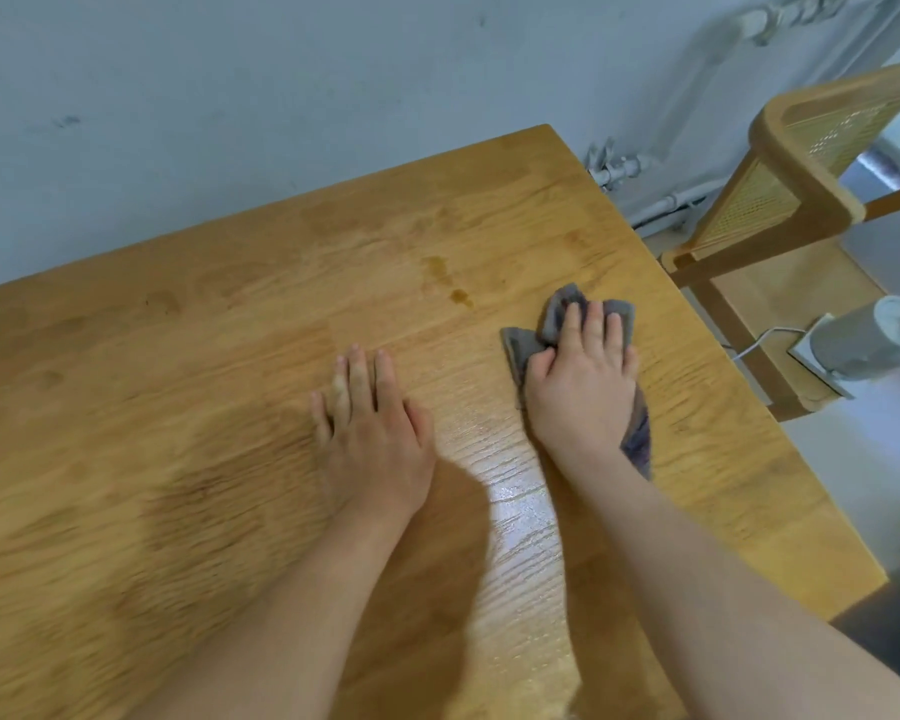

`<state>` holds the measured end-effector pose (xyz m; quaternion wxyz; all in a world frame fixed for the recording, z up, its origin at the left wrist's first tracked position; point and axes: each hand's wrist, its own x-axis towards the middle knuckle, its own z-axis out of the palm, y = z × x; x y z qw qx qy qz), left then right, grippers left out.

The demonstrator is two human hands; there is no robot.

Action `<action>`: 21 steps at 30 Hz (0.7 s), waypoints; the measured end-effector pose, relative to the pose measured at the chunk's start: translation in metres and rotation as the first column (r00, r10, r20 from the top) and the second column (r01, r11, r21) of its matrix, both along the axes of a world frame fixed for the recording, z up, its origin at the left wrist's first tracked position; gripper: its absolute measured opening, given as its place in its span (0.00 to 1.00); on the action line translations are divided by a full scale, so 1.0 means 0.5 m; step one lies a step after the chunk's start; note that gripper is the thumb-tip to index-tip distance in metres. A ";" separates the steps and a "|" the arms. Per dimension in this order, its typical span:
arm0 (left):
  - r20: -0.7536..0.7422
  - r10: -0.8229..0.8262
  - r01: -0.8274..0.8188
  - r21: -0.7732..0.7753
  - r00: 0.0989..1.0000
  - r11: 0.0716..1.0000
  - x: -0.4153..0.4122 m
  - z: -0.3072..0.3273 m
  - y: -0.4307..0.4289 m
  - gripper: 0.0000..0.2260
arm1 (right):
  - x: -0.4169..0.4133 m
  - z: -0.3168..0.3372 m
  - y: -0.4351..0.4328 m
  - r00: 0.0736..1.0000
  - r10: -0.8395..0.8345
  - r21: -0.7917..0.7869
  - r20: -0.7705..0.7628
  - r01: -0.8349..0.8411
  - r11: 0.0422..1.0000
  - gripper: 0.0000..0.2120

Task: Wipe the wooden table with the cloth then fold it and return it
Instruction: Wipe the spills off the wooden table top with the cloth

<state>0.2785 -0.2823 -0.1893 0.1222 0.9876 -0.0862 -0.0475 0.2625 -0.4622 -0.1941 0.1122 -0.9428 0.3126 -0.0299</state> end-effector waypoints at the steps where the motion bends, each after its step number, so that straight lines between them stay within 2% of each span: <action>1: 0.007 0.001 -0.001 0.005 1.000 1.000 0.000 -0.001 -0.001 0.26 | -0.006 -0.001 0.034 0.998 0.062 0.000 0.012 -0.062 0.998 0.29; 2: 0.013 0.004 -0.004 0.010 1.000 1.000 0.002 -0.002 -0.002 0.26 | -0.015 0.000 0.066 0.982 0.186 0.001 0.021 -0.186 0.983 0.28; 4: 0.016 0.011 -0.011 0.009 1.000 1.000 0.004 -0.002 0.000 0.26 | -0.037 0.003 0.096 0.894 0.447 0.031 0.027 -0.448 0.894 0.27; 6: -0.007 0.008 -0.008 0.004 1.000 1.000 0.003 -0.002 0.001 0.27 | -0.050 0.011 0.055 0.807 0.591 0.047 0.013 -0.591 0.805 0.27; 7: -0.011 0.002 -0.002 0.004 1.000 1.000 0.003 -0.001 0.001 0.27 | -0.052 0.011 0.018 0.806 0.592 0.029 0.005 -0.591 0.806 0.27; 8: -0.013 -0.001 0.001 0.004 1.000 1.000 0.004 0.001 0.001 0.27 | -0.046 0.010 -0.021 0.844 0.536 0.008 0.004 -0.536 0.844 0.28; 10: -0.016 -0.005 0.005 0.004 1.000 1.000 0.006 0.002 0.002 0.27 | -0.028 0.009 -0.082 0.942 0.335 0.004 -0.007 -0.335 0.942 0.29; 12: -0.011 -0.010 0.010 -0.004 1.000 1.000 0.011 0.002 0.002 0.27 | -0.006 0.004 -0.088 0.983 0.180 -0.012 -0.024 -0.181 0.983 0.30; 14: -0.008 -0.005 0.005 -0.003 1.000 1.000 0.013 0.001 0.002 0.27 | 0.011 0.002 -0.048 0.994 0.111 -0.018 -0.014 -0.111 0.994 0.29; 16: -0.001 0.004 -0.004 0.015 1.000 1.000 0.012 -0.001 -0.001 0.27 | 0.021 0.002 0.010 0.975 0.223 -0.017 -0.003 -0.223 0.975 0.29; 19: 0.011 0.017 -0.017 0.022 1.000 1.000 0.014 -0.006 -0.001 0.28 | 0.056 0.004 0.092 0.853 0.521 0.019 -0.014 -0.521 0.854 0.28; 21: 0.032 0.018 -0.019 0.019 0.999 1.000 0.017 -0.012 0.003 0.26 | 0.084 0.005 0.108 0.796 0.606 0.031 -0.016 -0.605 0.796 0.28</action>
